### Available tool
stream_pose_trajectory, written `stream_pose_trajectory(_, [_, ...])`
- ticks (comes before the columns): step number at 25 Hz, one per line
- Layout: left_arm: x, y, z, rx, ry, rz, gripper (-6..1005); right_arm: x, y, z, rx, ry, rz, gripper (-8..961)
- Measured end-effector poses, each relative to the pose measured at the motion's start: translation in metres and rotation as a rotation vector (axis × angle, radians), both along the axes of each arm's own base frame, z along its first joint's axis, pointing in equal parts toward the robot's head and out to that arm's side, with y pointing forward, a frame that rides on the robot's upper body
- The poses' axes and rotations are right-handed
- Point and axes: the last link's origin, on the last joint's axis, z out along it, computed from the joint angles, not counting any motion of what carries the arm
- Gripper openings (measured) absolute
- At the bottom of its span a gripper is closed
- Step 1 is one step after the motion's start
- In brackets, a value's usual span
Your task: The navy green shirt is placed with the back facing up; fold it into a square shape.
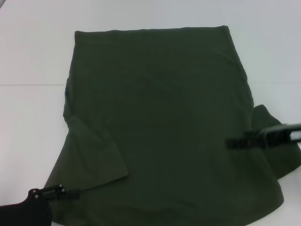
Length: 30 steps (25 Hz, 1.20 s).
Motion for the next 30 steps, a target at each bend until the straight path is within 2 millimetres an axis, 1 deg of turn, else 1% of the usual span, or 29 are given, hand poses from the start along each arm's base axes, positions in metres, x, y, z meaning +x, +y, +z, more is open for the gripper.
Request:
stream_pose_trajectory(4, [0.001,-0.001,0.0,-0.004,-0.005,-0.003,845,0.0,0.016,0.022,-0.005,-0.097,-0.228,911])
stream_pose_trajectory(8, [0.002,-0.002,-0.002,-0.014,-0.013,-0.007,844,0.001,0.029,0.031,0.022,-0.211,-0.338,910])
stream_pose_trajectory(12, [0.002,-0.003,-0.003,-0.021,-0.022,-0.005,844,0.001,0.04,0.035,0.074,-0.338,-0.388,909])
stream_pose_trajectory(15, [0.002,-0.004,-0.004,-0.026,-0.03,-0.006,844,0.005,0.045,0.036,0.111,-0.384,-0.406,909])
stream_pose_trajectory(18, [0.002,-0.004,-0.004,-0.026,-0.034,-0.007,844,0.013,0.046,0.037,0.135,-0.388,-0.428,908])
stream_pose_trajectory(23, [0.002,-0.006,-0.005,-0.028,-0.038,-0.007,843,0.028,0.042,0.042,0.163,-0.4,-0.472,907])
stream_pose_trajectory(30, [0.004,-0.006,-0.005,-0.029,-0.049,-0.009,843,0.051,0.042,0.033,0.176,-0.411,-0.499,907])
